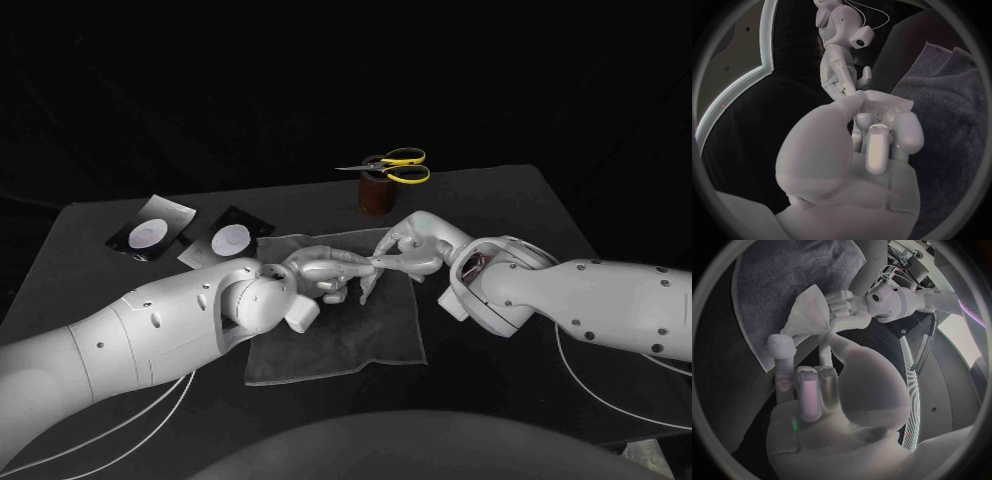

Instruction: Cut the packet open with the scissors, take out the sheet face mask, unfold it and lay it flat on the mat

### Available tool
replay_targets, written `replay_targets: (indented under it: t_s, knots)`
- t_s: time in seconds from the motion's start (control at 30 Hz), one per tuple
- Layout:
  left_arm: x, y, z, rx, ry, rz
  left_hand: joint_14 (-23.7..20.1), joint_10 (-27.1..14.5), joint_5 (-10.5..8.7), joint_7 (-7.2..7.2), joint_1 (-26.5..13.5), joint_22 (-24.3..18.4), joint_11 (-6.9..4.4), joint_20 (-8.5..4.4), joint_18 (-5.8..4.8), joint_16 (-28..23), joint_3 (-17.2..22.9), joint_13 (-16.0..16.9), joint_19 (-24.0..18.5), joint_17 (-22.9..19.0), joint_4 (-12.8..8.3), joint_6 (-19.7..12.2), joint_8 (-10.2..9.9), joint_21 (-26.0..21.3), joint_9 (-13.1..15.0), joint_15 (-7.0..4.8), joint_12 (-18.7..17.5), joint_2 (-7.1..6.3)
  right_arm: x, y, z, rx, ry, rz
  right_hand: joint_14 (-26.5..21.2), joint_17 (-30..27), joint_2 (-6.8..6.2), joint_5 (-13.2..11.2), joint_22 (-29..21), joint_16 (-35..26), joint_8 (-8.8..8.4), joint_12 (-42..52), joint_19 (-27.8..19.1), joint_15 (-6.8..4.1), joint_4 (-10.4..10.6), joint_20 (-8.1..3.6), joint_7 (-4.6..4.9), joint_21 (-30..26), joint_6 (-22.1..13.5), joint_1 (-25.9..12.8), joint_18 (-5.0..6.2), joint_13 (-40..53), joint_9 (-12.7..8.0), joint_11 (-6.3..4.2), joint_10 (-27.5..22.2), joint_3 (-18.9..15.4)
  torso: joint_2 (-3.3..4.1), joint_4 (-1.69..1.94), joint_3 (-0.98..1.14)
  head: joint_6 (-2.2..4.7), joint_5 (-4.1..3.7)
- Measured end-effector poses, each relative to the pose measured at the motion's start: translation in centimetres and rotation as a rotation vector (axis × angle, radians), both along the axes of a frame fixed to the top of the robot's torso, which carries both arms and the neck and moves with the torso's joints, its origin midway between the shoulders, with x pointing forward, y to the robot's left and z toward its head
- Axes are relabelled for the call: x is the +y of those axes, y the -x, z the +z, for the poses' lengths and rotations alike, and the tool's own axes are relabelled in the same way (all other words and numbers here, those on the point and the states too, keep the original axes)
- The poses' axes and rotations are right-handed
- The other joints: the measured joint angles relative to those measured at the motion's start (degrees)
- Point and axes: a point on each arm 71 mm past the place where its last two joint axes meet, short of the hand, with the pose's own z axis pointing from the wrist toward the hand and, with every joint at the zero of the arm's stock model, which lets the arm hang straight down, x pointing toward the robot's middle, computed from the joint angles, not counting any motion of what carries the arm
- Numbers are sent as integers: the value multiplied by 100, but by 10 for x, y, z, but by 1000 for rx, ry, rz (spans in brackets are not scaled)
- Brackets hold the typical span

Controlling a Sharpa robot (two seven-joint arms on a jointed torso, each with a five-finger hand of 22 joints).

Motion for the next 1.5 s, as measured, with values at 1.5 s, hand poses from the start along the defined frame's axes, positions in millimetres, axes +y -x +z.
replay_targets:
  t_s: [1.5]
  knots:
    - [19, -7, 1, -120, -141, 69, -199, -1431, 1105, 265, -1109, -948, 252, 173, 60, -288, 839, -1736, -608, -120, -539, -1087, -323, -538, 1583, 197, -1131, -84, -26, -1, -5, 22, 15, -47, 11, -2, -2, -1, 3, 0, 0, -16, 0, -11, 2, 0, -11, 0, -11, 2, 48, -4, 0, 1, -1, 13, -1, 1, -3, 0, -17]
